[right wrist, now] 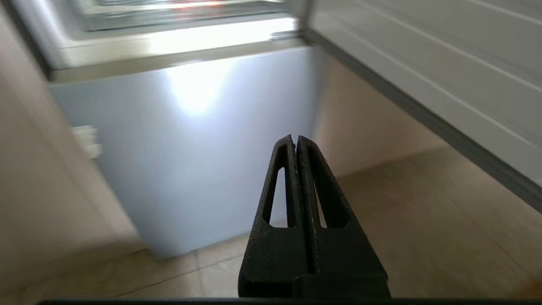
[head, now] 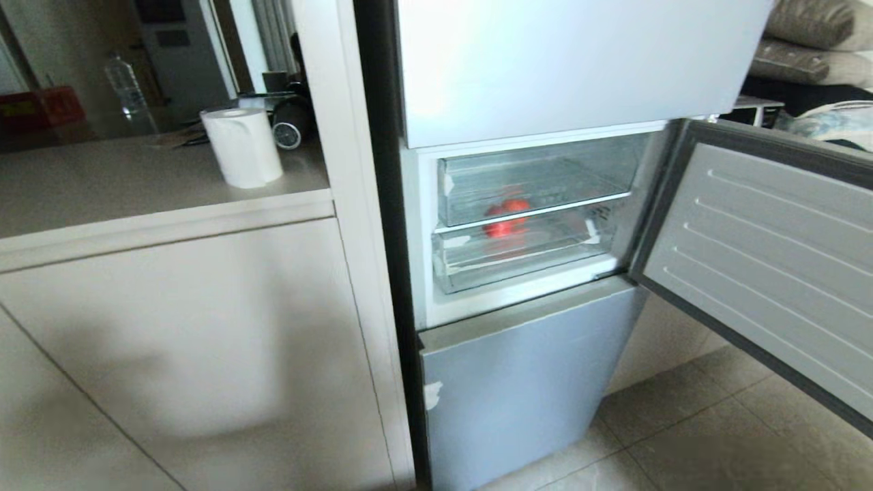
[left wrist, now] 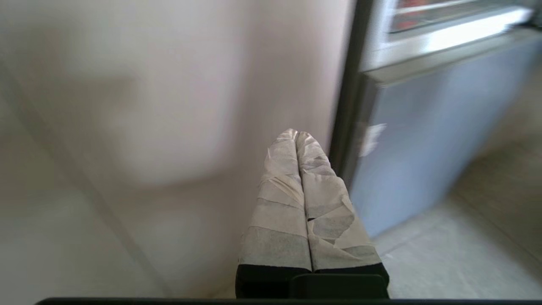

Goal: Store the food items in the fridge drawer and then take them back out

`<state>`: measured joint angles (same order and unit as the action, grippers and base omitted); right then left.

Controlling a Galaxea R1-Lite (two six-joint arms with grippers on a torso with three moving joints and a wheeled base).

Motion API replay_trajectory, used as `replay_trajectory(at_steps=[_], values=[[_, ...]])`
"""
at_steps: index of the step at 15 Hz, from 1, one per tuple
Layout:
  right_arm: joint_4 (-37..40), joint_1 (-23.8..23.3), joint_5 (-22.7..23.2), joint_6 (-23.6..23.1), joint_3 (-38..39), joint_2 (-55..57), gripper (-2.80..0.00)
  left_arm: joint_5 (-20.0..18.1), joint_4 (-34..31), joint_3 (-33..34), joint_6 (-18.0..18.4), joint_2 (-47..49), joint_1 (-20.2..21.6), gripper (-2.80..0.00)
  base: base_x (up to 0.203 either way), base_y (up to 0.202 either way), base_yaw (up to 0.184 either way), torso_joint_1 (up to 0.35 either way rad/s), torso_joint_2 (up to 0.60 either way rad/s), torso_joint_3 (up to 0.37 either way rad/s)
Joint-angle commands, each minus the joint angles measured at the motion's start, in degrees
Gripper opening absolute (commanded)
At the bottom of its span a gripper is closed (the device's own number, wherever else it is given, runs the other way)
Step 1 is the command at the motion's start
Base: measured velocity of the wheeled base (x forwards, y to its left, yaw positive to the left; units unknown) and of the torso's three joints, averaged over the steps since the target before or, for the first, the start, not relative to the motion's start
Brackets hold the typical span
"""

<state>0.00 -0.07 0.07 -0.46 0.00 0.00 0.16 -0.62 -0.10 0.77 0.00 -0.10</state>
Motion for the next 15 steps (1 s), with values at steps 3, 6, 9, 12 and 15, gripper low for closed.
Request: replay_trajectory(at_steps=[3, 6, 9, 12, 15], values=[[-0.1, 0.0, 0.0, 0.1, 0.1, -0.1, -2.80, 0.0, 0.0, 0.0, 0.0, 0.0, 0.0, -2.80, 0.001, 0.007, -0.177, 0.001, 0.00, 0.002], [0.0, 0.0, -0.1, 0.0, 0.1, -0.1, -2.80, 0.0, 0.0, 0.0, 0.0, 0.0, 0.0, -2.80, -0.002, 0.006, -0.178, 0.001, 0.00, 0.003], [-0.3, -0.1, -0.1, 0.1, 0.0, 0.0, -2.80, 0.0, 0.0, 0.0, 0.0, 0.0, 0.0, -2.80, -0.001, 0.006, -0.119, 0.003, 0.00, 0.000], [-1.9, -0.2, -2.2, 8.3, -9.3, 6.2, -2.80, 0.0, 0.0, 0.0, 0.0, 0.0, 0.0, -2.80, 0.000, 0.000, 0.000, 0.000, 0.00, 0.000], [-4.3, -5.1, -4.1, 27.4, -21.0, 20.8, -2.80, 0.0, 0.0, 0.0, 0.0, 0.0, 0.0, -2.80, 0.000, 0.000, 0.000, 0.000, 0.00, 0.000]])
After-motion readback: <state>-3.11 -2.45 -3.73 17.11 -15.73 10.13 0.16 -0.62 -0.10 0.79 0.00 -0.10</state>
